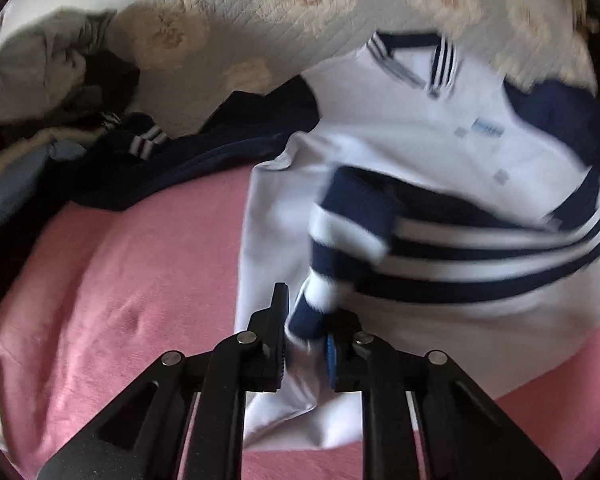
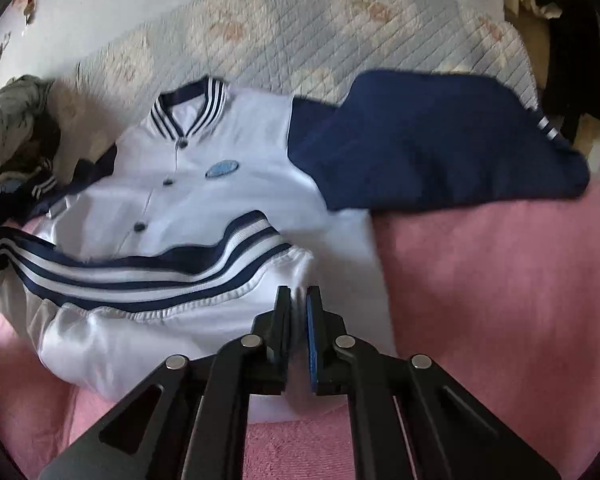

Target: Fold large clothes

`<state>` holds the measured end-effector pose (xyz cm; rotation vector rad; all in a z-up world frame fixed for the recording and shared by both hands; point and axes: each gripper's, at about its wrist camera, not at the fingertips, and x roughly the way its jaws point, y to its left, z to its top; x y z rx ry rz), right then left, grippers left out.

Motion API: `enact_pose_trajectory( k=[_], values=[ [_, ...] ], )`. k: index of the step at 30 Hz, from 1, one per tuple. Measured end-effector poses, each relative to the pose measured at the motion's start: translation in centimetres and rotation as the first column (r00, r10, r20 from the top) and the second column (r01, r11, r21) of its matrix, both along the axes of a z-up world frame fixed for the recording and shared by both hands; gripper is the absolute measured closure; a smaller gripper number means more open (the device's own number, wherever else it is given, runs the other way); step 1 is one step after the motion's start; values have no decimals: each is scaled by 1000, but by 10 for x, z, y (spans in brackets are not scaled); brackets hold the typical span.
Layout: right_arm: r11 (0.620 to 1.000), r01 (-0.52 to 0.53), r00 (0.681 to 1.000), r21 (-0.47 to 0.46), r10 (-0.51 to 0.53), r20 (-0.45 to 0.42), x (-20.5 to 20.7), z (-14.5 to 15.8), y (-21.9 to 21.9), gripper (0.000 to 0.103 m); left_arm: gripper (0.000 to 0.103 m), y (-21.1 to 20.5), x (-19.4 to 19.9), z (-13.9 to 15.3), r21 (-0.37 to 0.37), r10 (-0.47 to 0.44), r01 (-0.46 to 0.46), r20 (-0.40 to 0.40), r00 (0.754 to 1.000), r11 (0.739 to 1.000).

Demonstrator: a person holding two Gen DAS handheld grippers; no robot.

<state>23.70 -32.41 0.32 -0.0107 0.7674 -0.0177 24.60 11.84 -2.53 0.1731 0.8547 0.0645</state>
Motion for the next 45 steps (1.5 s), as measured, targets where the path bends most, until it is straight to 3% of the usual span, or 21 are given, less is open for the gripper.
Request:
enact_pose_trajectory(
  k=[2,3,5,7,9,12,13,15,16,17,19,23,25,27,29,31,33,36,38,40,45],
  values=[
    [1000,4,1000,-11,-4,30,-8,1,1,85,66,-10,-2,-6,161,12,-21,61,998,987],
    [1000,7,999,-9,-6,36,-12,2,0,81,62,-10,-3,-4,175,27,-42,88,996,984],
    [1000,17,999,0,-17,34,-14,4,-5,67,54,13,-8,10,-46,31,-26,94,995,999],
    [999,40,998,30,-41,46,-18,8,-15,54,44,43,-15,19,-269,66,-44,73,995,962],
    [995,32,998,100,-36,42,-20,7,-25,51,44,63,-25,22,-357,91,-66,54,994,932],
    [983,-50,997,179,58,-42,-13,-5,-25,51,44,66,-35,19,-251,67,-55,41,997,966],
    [985,-67,994,158,81,-79,-11,-9,-21,51,45,63,-40,16,-229,55,-48,26,998,972],
    [996,-81,991,30,84,-101,-13,-13,-8,51,45,62,-46,2,-296,-20,5,-47,999,955],
    [996,-83,993,17,85,-85,-16,-13,-6,52,45,59,-52,-4,-317,-35,11,-69,997,948],
    [996,-79,994,31,82,-75,-18,-12,-6,68,48,57,-54,-8,-304,-33,12,-62,998,952],
    [996,-71,995,59,74,-62,-21,-11,-7,98,88,49,-58,-8,-223,11,-8,12,1000,975],
    [995,-13,997,-98,20,70,-39,10,11,98,94,53,-66,12,-222,57,-28,126,990,975],
    [993,61,990,-99,-48,130,-55,32,10,103,94,56,-71,26,-142,71,-46,175,982,989],
    [989,117,977,-89,-99,190,-73,52,0,103,94,66,-67,24,-180,92,-66,142,986,982],
    [980,166,977,-110,-149,150,-69,48,-15,103,93,68,-61,11,-203,114,-96,80,990,975],
    [978,182,981,-102,-173,89,-62,33,-27,103,84,54,-63,2,-95,112,-105,74,991,990],
    [992,130,990,-2,-130,61,-63,26,-32,103,68,43,-71,7,-19,106,-104,137,985,994],
    [998,68,997,14,-69,44,-62,22,-22,103,36,48,-92,35,-126,151,-116,317,936,985],
    [999,39,998,-9,-39,51,-61,21,-11,102,35,56,-96,48,-227,146,-70,342,928,971],
    [999,38,998,28,-40,46,-58,19,-11,101,35,57,-90,50,-235,163,-85,337,927,968],
    [996,66,997,67,-68,39,-44,9,-21,64,35,44,-56,28,-210,108,-58,237,966,976]
  ],
)
